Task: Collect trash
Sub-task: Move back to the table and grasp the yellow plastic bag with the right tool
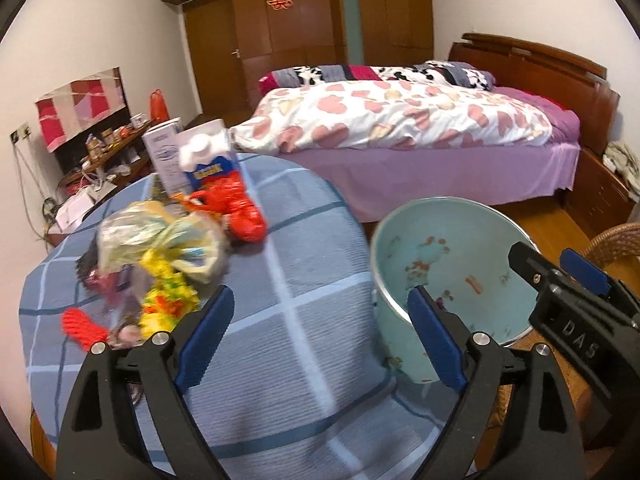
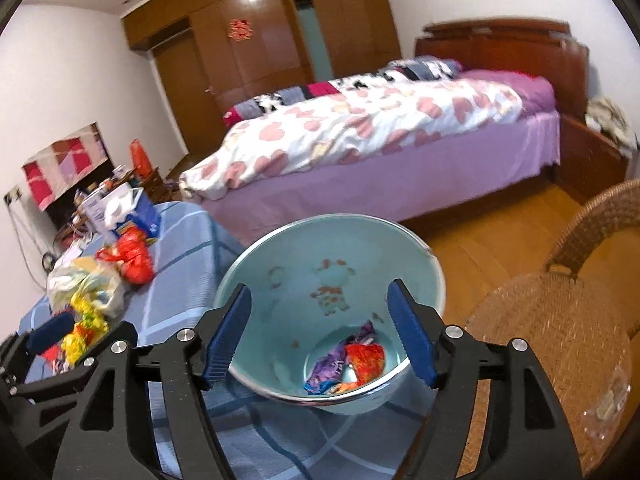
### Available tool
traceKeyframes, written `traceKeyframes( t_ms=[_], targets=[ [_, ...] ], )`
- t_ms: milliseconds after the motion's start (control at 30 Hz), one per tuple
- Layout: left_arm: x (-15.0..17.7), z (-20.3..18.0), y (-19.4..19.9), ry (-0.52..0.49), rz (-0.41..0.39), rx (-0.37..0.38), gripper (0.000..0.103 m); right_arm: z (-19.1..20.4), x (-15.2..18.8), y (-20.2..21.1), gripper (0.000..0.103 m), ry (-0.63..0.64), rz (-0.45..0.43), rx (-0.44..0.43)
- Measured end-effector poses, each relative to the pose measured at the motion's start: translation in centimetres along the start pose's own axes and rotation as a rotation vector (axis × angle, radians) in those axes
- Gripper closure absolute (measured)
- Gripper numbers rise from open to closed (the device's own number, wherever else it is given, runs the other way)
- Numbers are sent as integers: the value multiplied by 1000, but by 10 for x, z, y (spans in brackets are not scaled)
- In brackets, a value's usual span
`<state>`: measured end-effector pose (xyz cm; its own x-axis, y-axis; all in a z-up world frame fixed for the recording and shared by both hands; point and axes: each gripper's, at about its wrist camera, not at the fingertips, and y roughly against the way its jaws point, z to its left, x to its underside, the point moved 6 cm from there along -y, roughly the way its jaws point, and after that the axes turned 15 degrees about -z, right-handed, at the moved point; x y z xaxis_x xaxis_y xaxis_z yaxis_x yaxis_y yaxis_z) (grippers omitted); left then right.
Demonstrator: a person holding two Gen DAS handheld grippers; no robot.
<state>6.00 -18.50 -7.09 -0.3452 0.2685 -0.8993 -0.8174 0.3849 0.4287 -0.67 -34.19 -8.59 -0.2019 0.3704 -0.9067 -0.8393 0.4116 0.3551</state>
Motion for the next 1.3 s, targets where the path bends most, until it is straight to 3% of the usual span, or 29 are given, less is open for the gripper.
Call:
traceKeyframes(
  t_ms=[133, 400, 833, 1033, 1300],
  targets=[
    [4, 19, 9, 18, 3, -30, 16, 22, 2, 5, 33, 29, -17, -32],
    [20, 64, 22, 61, 20, -92, 15, 59, 12, 4, 33, 42, 57, -138],
    [52, 176, 40, 171, 52, -274, 15, 144, 23, 4, 34, 139, 80, -316],
    [67, 224, 44, 236, 71, -363, 15, 179, 33, -3, 38, 173, 117, -383],
    [82, 259, 42, 270, 97, -419, 16, 224, 54, -15, 42, 189, 187, -471]
  ],
)
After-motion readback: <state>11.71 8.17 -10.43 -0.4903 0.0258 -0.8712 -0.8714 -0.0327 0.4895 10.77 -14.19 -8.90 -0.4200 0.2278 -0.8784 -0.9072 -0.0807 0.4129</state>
